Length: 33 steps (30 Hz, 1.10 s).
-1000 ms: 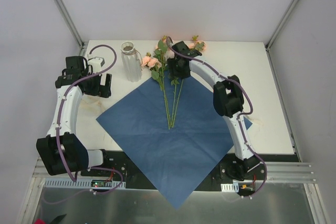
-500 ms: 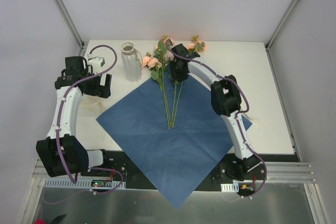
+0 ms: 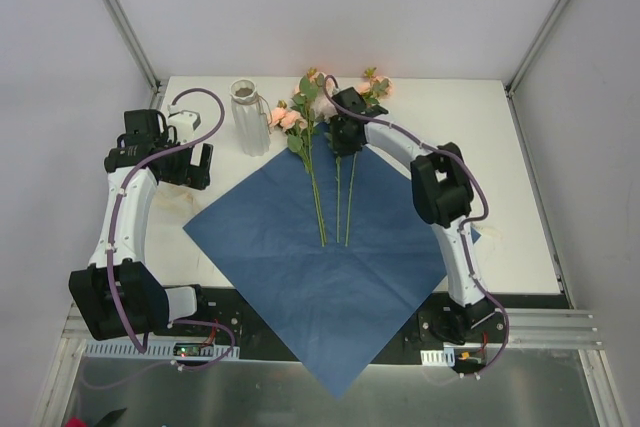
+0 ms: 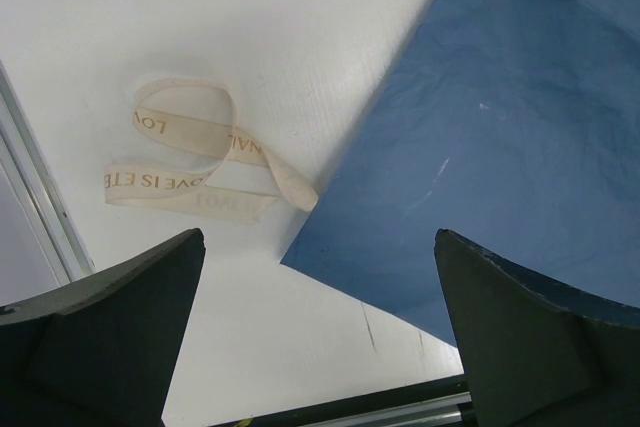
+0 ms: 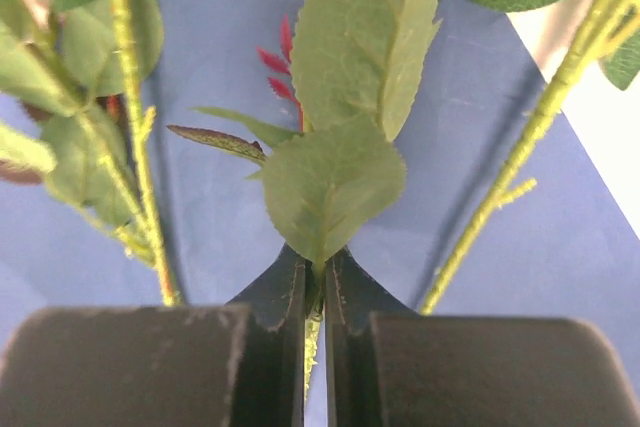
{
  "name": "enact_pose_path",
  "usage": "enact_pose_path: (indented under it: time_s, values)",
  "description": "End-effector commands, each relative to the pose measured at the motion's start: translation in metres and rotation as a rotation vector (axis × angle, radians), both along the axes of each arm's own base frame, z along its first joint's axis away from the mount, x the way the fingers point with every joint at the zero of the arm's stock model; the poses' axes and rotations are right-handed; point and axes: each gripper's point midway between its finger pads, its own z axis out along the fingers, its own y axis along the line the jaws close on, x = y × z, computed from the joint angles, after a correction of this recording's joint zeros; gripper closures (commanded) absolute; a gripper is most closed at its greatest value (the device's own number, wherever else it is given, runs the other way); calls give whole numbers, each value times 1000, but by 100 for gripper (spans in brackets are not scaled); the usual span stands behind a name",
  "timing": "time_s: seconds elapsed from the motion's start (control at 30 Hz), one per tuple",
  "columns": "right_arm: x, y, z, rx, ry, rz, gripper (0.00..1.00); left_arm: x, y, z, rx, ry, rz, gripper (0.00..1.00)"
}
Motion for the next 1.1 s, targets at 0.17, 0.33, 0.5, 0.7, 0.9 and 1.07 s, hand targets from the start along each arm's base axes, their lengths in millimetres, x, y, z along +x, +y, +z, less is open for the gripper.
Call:
enact_pose_path:
  time_s: [0.17,0.33,0.5,0.7,0.9,1.07]
  values:
    - [3,41,247,426,-490,59,99,1,5,20,20,-57,28,1]
    - [-23,80,373,591,-785,247,99,5,8,25,-19,-48,82,1]
    - [-57,106,474,850,-1180,405,99,8,9,43,-94,-75,100,1]
    - [-70,127,530,893,-1418,461,99,2,5,38,-107,-65,75,1]
    - [-64,130,550,876,-1608,422,99,-8,-2,29,-113,-56,26,1]
    - [-47,134,550,848,-1707,365,99,-17,-9,27,-116,-61,-30,1]
